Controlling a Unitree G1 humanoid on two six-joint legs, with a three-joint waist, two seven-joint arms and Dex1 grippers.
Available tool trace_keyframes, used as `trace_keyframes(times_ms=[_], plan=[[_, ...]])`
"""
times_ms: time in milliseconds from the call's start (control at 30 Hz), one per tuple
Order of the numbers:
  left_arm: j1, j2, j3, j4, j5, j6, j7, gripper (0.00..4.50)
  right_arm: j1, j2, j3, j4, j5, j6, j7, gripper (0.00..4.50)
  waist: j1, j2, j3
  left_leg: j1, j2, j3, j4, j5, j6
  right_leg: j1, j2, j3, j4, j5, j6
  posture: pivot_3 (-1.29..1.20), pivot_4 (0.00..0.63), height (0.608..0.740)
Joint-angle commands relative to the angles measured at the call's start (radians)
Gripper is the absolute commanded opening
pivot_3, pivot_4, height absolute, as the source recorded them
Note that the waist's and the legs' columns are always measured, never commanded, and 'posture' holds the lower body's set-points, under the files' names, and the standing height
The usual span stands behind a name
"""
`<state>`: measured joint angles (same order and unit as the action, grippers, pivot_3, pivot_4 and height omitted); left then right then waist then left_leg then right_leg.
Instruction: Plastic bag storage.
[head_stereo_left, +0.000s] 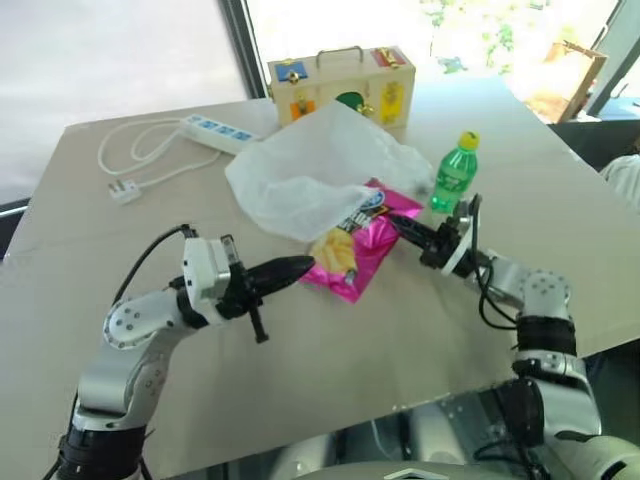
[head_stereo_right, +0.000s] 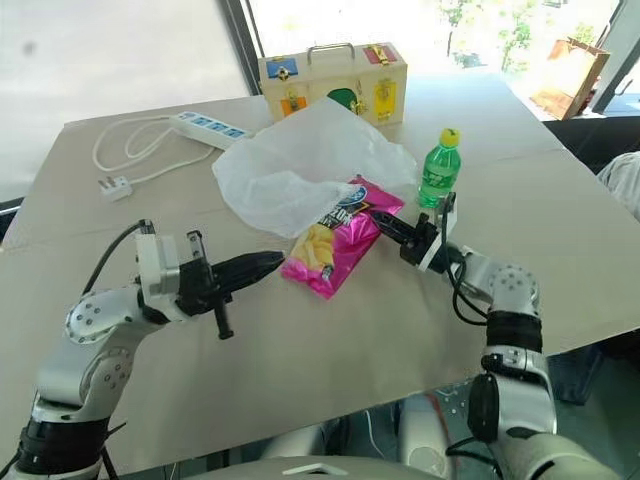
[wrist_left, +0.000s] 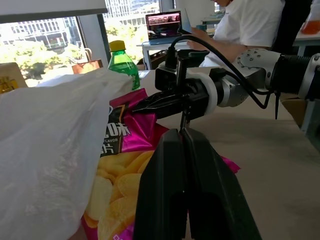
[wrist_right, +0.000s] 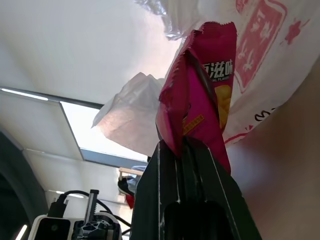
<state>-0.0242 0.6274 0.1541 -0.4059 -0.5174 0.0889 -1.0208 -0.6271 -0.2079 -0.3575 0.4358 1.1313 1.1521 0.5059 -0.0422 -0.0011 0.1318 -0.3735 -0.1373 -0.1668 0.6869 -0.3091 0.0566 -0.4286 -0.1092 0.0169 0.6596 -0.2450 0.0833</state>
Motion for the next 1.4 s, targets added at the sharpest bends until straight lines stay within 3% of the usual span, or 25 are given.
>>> trace_keyframes(times_ms=[33,67,133,300,433,467,667,733,900,1233,1333,1400], plan=[[-0.1,-0.022,-0.032,0.046,0.21,-0.078,0.158,0.09,-0.049,-0.039,0.019,0.052,-0.039,0.009,0.079,0.0,0.007,0.0,0.0,0.0,0.0,-0.001,0.0,0.0,0.0,0.0,0.0,0.0,0.0,0.0,0.0,0.0,0.15,0.74],[-0.13,-0.03,-0.057,0.048,0.256,-0.1,0.178,0.09,-0.054,-0.044,0.023,0.057,-0.048,0.012,0.091,0.0,0.009,0.0,0.0,0.0,0.0,-0.001,0.0,0.0,0.0,0.001,-0.001,0.0,0.0,0.0,0.0,0.0,0.15,0.74],[-0.176,-0.042,-0.086,0.051,0.271,-0.125,0.174,0.59,-0.056,-0.046,0.024,0.063,-0.059,0.017,0.105,0.0,0.007,-0.001,0.0,0.0,0.0,-0.001,0.0,0.0,0.0,0.001,-0.002,0.0,-0.001,0.0,0.0,0.0,0.15,0.74],[-0.331,-0.035,-0.151,0.158,0.382,-0.107,0.221,2.52,-0.029,-0.024,0.045,0.03,-0.092,0.011,0.122,0.0,-0.003,-0.001,0.0,-0.002,0.0,-0.001,-0.001,0.0,0.0,-0.001,-0.006,0.0,0.0,0.0,0.0,0.0,0.15,0.74],[-0.464,-0.073,-0.237,0.187,0.438,-0.013,0.247,4.34,0.003,0.001,0.053,-0.025,-0.109,-0.002,0.124,0.0,-0.001,-0.001,-0.001,-0.003,0.0,-0.002,0.001,0.0,0.0,-0.001,-0.006,-0.001,0.001,0.0,0.0,0.0,0.15,0.74],[-0.479,-0.076,-0.259,0.186,0.444,0.024,0.243,4.45,0.011,0.007,0.047,-0.036,-0.109,-0.007,0.12,0.0,-0.001,-0.001,-0.001,-0.003,0.0,-0.002,0.001,0.0,0.0,-0.001,-0.007,-0.001,0.001,0.0,0.0,0.0,0.15,0.74],[-0.557,-0.113,-0.384,0.167,0.499,0.245,0.238,4.45,0.059,0.038,0.018,-0.084,-0.1,-0.036,0.086,0.0,-0.002,-0.001,-0.001,-0.004,-0.001,-0.003,0.001,0.0,0.0,-0.001,-0.007,-0.002,0.002,0.0,0.0,0.0,0.15,0.74],[-0.616,-0.124,-0.419,0.191,0.584,0.314,0.29,4.45,0.072,0.053,0.009,-0.103,-0.094,-0.042,0.077,0.0,0.0,-0.001,-0.001,-0.004,-0.001,-0.004,0.001,0.0,0.0,-0.001,-0.006,-0.002,0.002,0.0,0.0,0.0,0.15,0.74],[-0.761,-0.198,-0.488,0.338,0.71,0.335,0.388,4.45,0.091,0.086,-0.001,-0.122,-0.097,-0.061,0.059,0.0,0.001,-0.001,-0.001,-0.004,-0.001,-0.003,0.003,0.0,0.0,-0.001,-0.006,-0.002,0.002,0.0,0.001,0.0,0.15,0.74],[-0.835,-0.209,-0.56,0.407,0.786,0.454,0.334,4.45,0.081,0.092,0.001,-0.126,-0.109,-0.086,0.06,0.0,-0.003,-0.001,-0.001,-0.004,-0.001,-0.003,0.002,0.0,0.0,-0.002,-0.006,-0.001,0.003,0.0,0.001,0.0,0.15,0.74],[-0.832,-0.198,-0.555,0.385,0.805,0.475,0.336,3.69,0.083,0.094,0.0,-0.127,-0.108,-0.09,0.059,0.0,-0.003,-0.001,-0.001,-0.004,-0.001,-0.003,0.002,0.0,0.0,-0.002,-0.006,-0.001,0.002,0.0,0.001,0.0,0.15,0.74],[-0.825,-0.194,-0.55,0.371,0.812,0.485,0.339,2.87,0.085,0.096,0.002,-0.128,-0.109,-0.093,0.059,0.0,-0.003,-0.001,-0.001,-0.004,-0.001,-0.003,0.002,0.0,0.0,-0.002,-0.006,-0.001,0.003,0.0,0.001,0.0,0.15,0.74]])
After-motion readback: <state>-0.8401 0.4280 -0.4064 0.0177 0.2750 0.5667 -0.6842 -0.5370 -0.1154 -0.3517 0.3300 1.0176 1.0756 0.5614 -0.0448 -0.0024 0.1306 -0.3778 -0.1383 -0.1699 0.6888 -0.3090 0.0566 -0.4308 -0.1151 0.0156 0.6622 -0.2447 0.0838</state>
